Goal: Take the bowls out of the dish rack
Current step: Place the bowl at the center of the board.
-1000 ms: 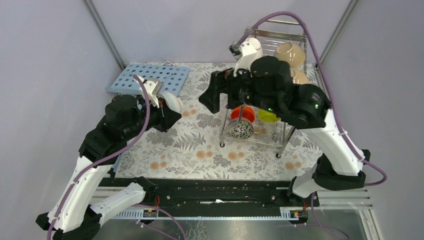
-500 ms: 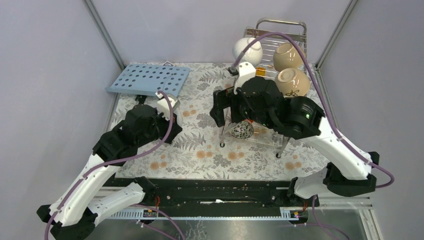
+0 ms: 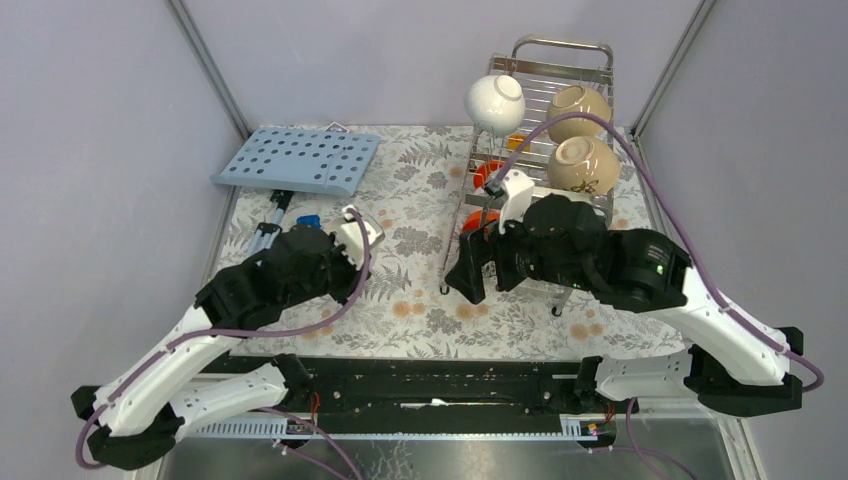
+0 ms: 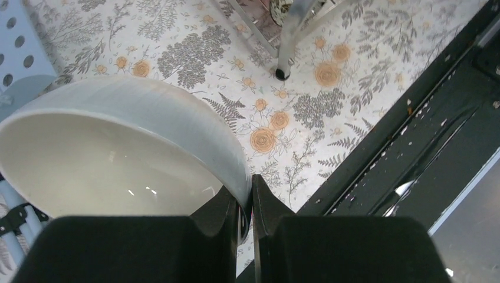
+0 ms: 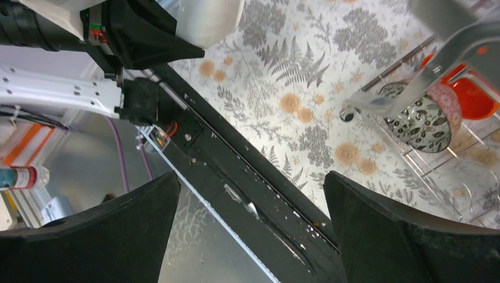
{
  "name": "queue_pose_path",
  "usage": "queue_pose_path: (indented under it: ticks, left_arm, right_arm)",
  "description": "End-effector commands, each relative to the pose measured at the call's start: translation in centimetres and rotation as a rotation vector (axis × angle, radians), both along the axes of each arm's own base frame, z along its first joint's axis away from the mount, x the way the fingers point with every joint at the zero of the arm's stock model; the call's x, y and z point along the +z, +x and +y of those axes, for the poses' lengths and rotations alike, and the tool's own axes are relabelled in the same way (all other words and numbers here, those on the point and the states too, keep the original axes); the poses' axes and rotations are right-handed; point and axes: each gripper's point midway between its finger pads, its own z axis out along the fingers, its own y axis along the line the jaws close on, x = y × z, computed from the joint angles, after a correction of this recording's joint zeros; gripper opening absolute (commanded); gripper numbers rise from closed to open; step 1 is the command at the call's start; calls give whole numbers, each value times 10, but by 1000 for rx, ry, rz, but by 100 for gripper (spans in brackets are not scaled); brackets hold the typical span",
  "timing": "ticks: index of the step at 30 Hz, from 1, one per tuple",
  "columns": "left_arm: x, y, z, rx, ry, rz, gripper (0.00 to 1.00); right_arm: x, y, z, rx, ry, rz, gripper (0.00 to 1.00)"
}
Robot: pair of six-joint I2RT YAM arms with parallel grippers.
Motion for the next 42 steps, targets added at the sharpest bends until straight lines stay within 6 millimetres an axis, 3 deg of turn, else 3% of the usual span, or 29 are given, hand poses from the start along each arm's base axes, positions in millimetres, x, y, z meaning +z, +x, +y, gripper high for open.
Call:
queue_pose_path:
  ticks: [1, 5, 10, 15, 22, 26, 34, 42]
  left_arm:
    - [6, 1, -17, -53, 58, -92, 0]
    - [2, -17, -36, -139, 119, -141, 0]
    - [-18, -39, -48, -231, 291, -208, 0]
    - [-30, -55, -45, -312, 426, -272, 0]
    - [-62, -95, -32, -538, 677, -376, 0]
    - [-79, -114, -32, -679, 766, -393, 0]
    - [-109, -134, -36, -842, 862, -440, 0]
    - [-135, -152, -45, -971, 875, -465, 0]
  right_arm:
    - [-18, -9, 6, 24, -25, 32, 100]
    - [-35, -10, 3, -7, -21, 48, 100]
    - [-58, -14, -1, -47, -1, 91, 100]
    - [-69, -15, -12, -98, 32, 109, 100]
    - [-90, -20, -18, -104, 5, 144, 100]
    - [-96, -22, -7, -82, -25, 145, 99]
    - [-108, -29, 18, -78, -102, 78, 96]
    - [-131, -42, 56, -36, -148, 64, 77]
